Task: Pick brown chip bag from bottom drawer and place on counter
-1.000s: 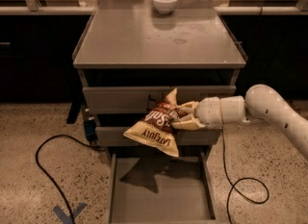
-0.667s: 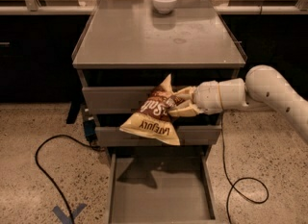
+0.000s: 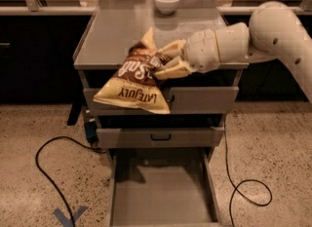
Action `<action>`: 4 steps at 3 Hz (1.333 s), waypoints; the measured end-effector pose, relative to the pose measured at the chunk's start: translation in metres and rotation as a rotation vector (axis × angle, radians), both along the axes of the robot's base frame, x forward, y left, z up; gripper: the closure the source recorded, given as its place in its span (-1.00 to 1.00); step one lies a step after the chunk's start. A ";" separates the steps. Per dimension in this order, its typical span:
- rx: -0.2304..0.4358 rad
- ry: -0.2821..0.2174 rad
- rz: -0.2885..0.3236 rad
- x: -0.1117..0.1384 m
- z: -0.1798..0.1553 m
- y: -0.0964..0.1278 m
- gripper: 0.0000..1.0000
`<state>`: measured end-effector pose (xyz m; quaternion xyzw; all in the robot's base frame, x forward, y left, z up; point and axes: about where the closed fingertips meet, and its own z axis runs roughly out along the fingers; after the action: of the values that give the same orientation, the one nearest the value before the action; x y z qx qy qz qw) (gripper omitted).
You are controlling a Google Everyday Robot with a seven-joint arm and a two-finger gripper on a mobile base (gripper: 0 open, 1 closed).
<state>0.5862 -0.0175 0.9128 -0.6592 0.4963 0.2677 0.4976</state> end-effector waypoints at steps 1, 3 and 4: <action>0.005 -0.061 0.023 0.005 0.044 0.010 1.00; 0.042 -0.226 -0.240 0.126 0.078 -0.024 1.00; 0.045 -0.248 -0.407 0.204 0.074 -0.039 1.00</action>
Offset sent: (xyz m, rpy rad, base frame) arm 0.1373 -0.0431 0.1087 0.1282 -0.3209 -0.3166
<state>0.7900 -0.0567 0.9871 -0.5619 0.5480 0.0900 0.6130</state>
